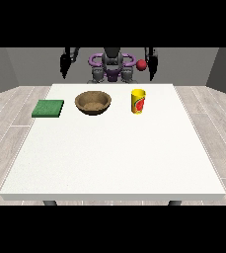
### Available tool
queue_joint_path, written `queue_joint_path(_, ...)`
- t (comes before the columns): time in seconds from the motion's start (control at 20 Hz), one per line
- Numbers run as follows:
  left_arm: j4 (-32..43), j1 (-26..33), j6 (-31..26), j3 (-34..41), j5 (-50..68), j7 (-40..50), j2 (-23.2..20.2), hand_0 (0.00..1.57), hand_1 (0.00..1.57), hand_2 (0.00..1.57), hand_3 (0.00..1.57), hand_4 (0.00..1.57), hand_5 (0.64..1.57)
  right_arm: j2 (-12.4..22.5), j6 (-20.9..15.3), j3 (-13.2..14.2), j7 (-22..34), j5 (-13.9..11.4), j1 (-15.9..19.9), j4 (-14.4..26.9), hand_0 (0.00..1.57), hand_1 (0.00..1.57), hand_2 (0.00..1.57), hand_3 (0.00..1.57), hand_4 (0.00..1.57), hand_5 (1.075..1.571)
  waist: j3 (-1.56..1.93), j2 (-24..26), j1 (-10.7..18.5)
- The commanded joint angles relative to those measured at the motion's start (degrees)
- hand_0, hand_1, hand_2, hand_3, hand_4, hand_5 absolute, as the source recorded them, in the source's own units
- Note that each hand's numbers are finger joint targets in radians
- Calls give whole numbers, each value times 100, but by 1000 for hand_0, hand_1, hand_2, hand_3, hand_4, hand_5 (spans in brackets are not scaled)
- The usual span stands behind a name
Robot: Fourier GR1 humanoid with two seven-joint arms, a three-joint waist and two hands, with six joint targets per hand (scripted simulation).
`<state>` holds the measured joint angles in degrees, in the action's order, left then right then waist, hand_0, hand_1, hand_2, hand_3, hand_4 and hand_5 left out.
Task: Pick the cup and pour the ball into the bowl, then pick the bowl and place it on the pad
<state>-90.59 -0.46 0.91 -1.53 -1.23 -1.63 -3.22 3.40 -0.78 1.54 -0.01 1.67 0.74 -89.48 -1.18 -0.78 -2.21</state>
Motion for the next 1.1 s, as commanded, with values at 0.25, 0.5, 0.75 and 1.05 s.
queue_joint_path(0.25,-595,-43,38,109,61,635,-190,0,0,0,0,664,1566,346,79,57,622,18,94,-609,0,0,0,0,875,1533,75,1595,71)
queue_joint_path(0.5,-1391,88,410,165,766,2499,239,0,0,0,0,635,1564,-46,-226,-95,2288,538,-380,-1607,0,0,0,0,860,1532,118,2282,-101)
queue_joint_path(0.75,-2024,-298,670,3,525,2875,169,0,0,0,0,581,1560,248,-148,-3,2883,656,-422,-2672,0,0,0,0,789,1548,118,1620,-142)
queue_joint_path(1.05,-1181,-1339,770,176,275,1740,224,0,0,0,0,609,1555,-66,-250,-135,1791,366,220,-2289,0,0,0,0,716,1540,118,254,-271)
